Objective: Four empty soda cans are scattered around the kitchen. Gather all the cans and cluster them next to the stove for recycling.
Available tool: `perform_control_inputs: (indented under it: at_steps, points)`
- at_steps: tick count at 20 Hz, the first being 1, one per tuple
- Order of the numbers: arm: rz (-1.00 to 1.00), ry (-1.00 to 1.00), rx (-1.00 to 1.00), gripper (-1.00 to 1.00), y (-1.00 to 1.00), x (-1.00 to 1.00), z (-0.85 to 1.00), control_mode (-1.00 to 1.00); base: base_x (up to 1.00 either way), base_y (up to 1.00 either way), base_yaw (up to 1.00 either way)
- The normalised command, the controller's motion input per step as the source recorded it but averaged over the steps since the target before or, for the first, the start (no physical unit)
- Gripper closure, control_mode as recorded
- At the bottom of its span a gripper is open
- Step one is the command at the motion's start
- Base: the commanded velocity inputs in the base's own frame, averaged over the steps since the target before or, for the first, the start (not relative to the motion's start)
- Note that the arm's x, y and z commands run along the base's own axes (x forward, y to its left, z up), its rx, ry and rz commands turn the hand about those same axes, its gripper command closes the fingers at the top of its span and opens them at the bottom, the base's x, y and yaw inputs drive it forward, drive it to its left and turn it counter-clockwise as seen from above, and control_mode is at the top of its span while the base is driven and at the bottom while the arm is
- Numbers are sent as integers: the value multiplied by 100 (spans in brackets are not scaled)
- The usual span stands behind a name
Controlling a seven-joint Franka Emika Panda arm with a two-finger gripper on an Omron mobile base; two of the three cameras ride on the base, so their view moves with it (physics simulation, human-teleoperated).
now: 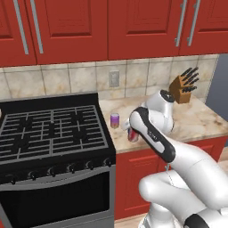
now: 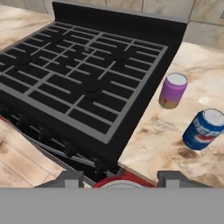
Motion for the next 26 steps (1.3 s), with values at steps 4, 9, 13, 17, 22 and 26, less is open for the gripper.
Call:
perform_control_inputs:
  at_steps: [4,9,13,17,22,26]
  points:
    - [-2,0,0,100,12,46,-21,-100,0,0,0]
    - [-3,0,-1,100,4,42,-21,-100,0,0,0]
    - [-2,0,-1,100,0,35,-24,-100,0,0,0]
    - [0,0,0,100,-4,25,-18,-100,0,0,0]
    - [0,1,0,100,-1,5,-8,-100,0,0,0]
    - [0,2,0,100,0,3,-6,-100,0,0,0]
